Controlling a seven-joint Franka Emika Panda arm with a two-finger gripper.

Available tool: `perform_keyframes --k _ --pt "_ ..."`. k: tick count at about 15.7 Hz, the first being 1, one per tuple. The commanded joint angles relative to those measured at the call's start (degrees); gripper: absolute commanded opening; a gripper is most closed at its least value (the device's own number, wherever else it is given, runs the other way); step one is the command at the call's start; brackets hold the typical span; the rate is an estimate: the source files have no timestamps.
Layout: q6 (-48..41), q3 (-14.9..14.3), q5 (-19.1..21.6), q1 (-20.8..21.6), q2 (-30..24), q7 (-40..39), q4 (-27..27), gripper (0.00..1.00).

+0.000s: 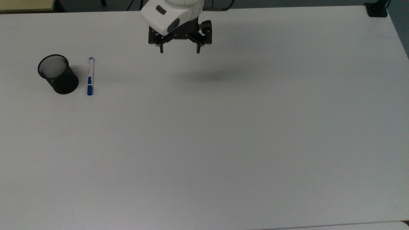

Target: Remove the marker

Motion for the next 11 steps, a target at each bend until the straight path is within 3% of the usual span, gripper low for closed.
perform_keyframes --k 1,6,7,9,11 --pt "-1.17 -0.88 0.65 0.68 -6.5 2.56 -3.84 1.0" --pt "-0.56 -0.62 0.57 -0.89 -9.15 3.8 -4.72 1.0" --pt "0.23 1.21 0.56 -2.46 -9.06 3.71 -4.72 1.0" --pt "1.03 7.7 0.56 -8.95 -9.15 3.71 -5.25 1.0" --pt "0.86 8.96 0.56 -9.87 -9.15 3.71 -5.25 1.0"
